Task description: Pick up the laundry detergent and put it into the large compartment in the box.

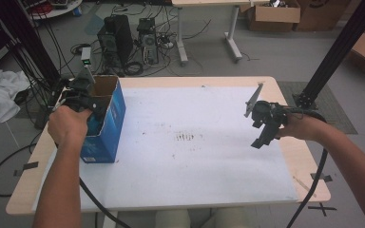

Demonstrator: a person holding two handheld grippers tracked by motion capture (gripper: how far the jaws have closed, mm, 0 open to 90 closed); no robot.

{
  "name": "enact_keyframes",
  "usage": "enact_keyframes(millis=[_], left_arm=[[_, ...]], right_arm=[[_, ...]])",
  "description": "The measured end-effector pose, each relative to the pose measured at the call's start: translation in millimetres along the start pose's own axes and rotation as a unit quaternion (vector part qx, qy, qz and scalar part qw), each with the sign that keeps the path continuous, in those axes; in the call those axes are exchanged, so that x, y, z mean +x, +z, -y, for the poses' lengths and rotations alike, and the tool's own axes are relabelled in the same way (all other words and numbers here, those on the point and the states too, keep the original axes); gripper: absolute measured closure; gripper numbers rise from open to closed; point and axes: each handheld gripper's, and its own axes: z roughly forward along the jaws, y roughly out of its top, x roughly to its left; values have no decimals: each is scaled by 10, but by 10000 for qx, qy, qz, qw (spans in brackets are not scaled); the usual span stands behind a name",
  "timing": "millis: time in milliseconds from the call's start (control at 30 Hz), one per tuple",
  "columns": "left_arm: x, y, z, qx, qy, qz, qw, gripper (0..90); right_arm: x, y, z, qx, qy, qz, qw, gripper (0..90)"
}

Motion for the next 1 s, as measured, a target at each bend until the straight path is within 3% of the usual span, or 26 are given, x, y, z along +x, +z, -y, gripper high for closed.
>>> enact_keyframes(millis=[233, 1000], left_arm=[[-4, 126, 3, 125, 35, 37, 9999, 381], [70, 168, -15, 176, -159, 128, 9996, 359]], right_arm=[[-6, 17, -9, 35, 0, -24, 10000, 190], [6, 40, -9, 61, 10, -55, 10000, 191]])
